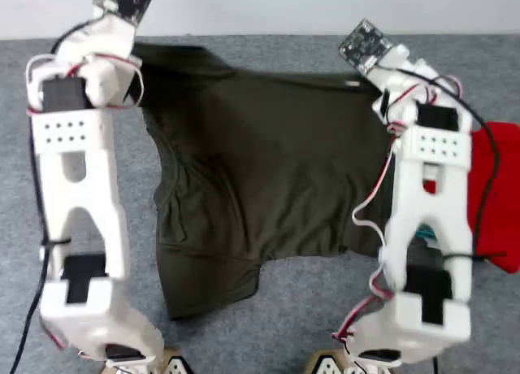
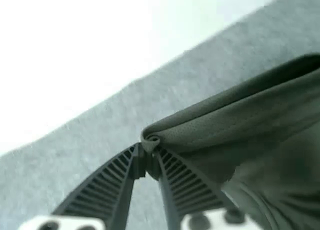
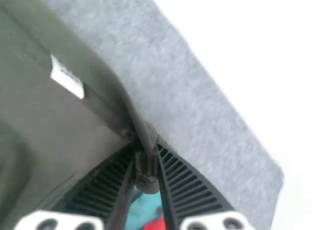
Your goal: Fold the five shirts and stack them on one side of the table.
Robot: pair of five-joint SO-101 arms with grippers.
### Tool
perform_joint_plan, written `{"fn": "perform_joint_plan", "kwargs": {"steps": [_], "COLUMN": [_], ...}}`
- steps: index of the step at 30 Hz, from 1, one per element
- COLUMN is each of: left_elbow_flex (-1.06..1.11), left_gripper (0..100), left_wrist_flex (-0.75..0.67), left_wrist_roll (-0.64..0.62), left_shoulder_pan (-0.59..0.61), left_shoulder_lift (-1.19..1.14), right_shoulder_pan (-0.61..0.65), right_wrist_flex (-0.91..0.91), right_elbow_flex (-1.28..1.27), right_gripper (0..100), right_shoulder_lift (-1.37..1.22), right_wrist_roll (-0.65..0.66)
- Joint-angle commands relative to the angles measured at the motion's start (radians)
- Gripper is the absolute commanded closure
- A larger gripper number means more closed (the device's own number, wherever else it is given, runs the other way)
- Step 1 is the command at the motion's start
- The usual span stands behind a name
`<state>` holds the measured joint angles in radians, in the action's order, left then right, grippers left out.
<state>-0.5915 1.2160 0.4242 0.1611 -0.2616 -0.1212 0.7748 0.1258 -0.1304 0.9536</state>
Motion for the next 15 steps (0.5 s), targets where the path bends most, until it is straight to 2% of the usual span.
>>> {"fn": "perform_joint_plan", "kwargs": {"steps": [1,5,9,12,15], "left_elbow_flex": [-0.311,-0.581,-0.794,-0.886,-0.920], "left_gripper": [98,98,98,98,98], "left_wrist_flex": [-0.029,0.015,0.184,0.287,0.328], "left_wrist_roll": [0.009,0.083,0.135,0.141,0.137], "left_shoulder_pan": [0.017,0.002,-0.029,-0.041,-0.058], "left_shoulder_lift": [-0.150,-0.338,-0.457,-0.520,-0.565], "right_shoulder_pan": [-0.028,-0.036,-0.031,-0.024,-0.024], "right_wrist_flex": [-0.033,-0.025,0.038,0.105,0.159], "right_elbow_flex": [0.216,0.407,0.525,0.548,0.548], "right_gripper": [98.9,98.9,98.9,98.9,98.9], "right_shoulder_lift": [-0.114,-0.254,-0.325,-0.349,-0.375], "right_wrist_roll": [0.005,0.005,0.005,0.005,0.005]}}
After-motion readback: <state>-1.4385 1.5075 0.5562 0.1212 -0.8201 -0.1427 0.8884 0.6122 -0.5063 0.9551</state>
